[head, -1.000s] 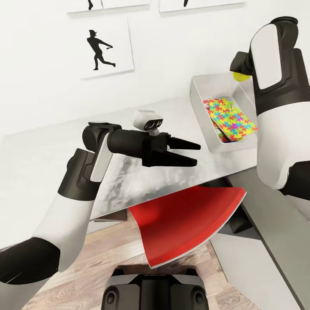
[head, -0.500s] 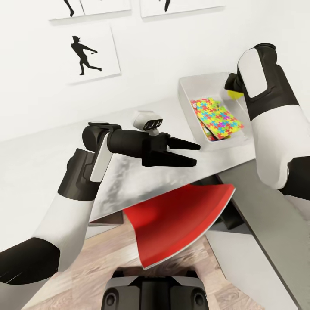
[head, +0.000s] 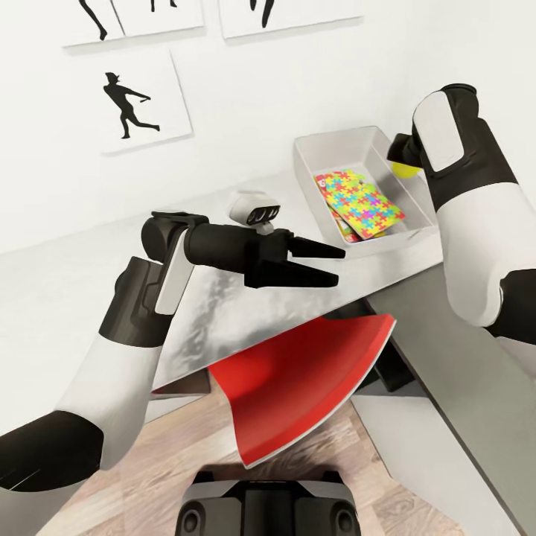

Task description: Put all the toys in the child's room - the three board games (two on the bed and one on the table), the two jigsaw puzzles on the table, and the tennis ball on the table - inside the toy box on the table in the child's room.

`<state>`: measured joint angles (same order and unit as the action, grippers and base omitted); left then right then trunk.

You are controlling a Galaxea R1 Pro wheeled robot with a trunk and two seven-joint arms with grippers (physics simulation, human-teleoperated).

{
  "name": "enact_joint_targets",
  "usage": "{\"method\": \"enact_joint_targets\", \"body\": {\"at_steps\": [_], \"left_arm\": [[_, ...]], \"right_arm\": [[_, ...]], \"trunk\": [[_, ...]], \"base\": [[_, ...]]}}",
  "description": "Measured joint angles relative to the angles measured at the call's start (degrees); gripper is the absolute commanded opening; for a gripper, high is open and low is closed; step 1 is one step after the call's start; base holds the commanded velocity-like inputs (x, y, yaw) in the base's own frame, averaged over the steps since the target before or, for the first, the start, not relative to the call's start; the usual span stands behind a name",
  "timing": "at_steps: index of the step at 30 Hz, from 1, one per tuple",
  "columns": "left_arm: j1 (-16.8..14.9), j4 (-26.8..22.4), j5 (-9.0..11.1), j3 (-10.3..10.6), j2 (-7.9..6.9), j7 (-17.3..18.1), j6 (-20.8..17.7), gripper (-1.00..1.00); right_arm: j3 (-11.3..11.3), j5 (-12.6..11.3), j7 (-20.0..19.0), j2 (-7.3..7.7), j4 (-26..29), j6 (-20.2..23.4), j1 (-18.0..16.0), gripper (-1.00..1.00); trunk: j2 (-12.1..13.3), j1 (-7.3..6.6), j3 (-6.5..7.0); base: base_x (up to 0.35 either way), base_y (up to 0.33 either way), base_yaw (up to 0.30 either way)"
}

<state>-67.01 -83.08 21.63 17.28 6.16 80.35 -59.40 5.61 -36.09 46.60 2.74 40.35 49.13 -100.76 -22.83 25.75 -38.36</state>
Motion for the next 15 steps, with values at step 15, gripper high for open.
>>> {"method": "enact_joint_targets", "body": {"at_steps": [15], "left_arm": [[0.00,0.00,-0.08,0.07,0.07,0.00,0.00,1.00]], "right_arm": [[-0.07,-0.06,-0.69,-0.03,-0.90,-0.18,0.00,-1.00]], "trunk": [[0.00,0.00,0.01]], "base": [[0.000,0.005,-0.001]]}}
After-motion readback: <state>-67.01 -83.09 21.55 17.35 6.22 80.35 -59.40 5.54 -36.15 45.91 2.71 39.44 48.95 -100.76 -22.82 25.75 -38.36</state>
